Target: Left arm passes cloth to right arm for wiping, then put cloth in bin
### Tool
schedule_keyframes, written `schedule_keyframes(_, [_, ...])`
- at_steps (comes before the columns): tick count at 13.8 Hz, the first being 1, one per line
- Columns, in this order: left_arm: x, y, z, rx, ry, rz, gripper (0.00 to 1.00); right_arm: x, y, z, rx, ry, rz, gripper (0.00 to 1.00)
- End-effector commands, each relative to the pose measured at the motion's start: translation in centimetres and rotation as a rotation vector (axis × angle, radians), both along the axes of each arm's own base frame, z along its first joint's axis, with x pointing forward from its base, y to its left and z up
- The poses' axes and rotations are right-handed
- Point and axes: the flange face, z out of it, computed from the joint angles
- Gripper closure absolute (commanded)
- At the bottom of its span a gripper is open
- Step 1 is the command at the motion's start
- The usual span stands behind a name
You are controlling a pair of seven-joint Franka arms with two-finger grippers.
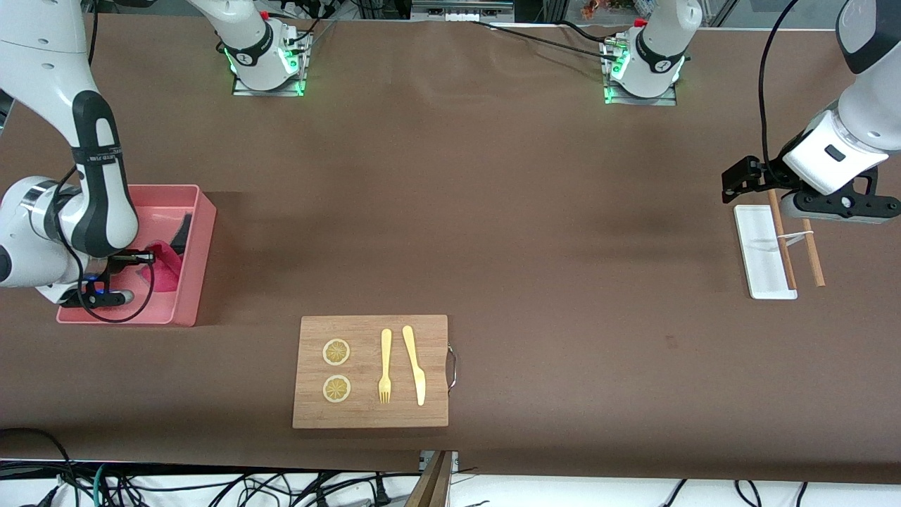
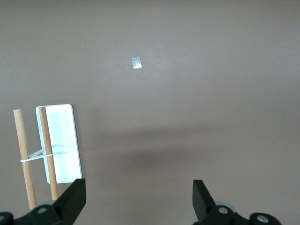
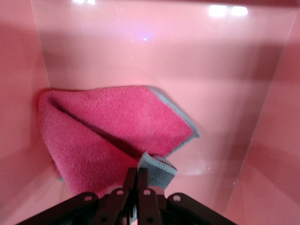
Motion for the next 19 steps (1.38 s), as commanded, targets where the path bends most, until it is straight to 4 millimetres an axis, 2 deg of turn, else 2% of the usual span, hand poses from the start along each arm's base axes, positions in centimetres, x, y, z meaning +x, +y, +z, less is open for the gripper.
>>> schedule_keyframes(1, [-0.4,0.0,0.4,-0.016,0.004,-0.014,0.0,0.3,0.0,3.5,0.017,-0.056,-0.018,0.0])
schedule_keyframes(3, [-0.4,0.0,0.4,-0.016,0.004,-0.015,0.0,-0.3,-0.7,10.0,0.044,-0.088,-0.041,0.0])
schedule_keyframes(4, [-0.4,0.1,0.4,-0.016,0.004,-0.014,0.0,-0.6,-0.5,14.1,0.061,-0.089,-0.045,0.0])
schedule_keyframes(6, [-0.4,0.1,0.4,-0.016,0.004,-0.014,0.0,-1.1,0.5,20.0,0.078,-0.062,-0.04,0.0])
schedule_keyframes(7, [-0.4,0.1,0.4,-0.016,0.004,-0.014,0.0,-1.3,1.6,22.7,0.079,-0.061,-0.056,0.0])
schedule_keyframes(8, [-0.4,0.1,0.4,-0.016,0.004,-0.014,0.0,-1.6,3.5,25.2,0.066,-0.064,-0.073,0.0])
schedule_keyframes(10, [-0.4,0.1,0.4,-0.016,0.004,-0.014,0.0,-2.7,8.2,30.1,-0.006,-0.112,-0.042,0.0])
schedule_keyframes(13, [-0.4,0.1,0.4,-0.016,0.004,-0.014,0.0,-4.1,13.2,34.5,-0.061,-0.175,0.08,0.0])
schedule_keyframes(16, [-0.4,0.0,0.4,-0.016,0.004,-0.015,0.0,-6.9,12.5,40.0,-0.05,-0.263,0.06,0.0])
schedule_keyframes(19, [-0.4,0.1,0.4,-0.015,0.003,-0.014,0.0,-7.8,13.9,40.8,-0.04,-0.257,0.081,0.0])
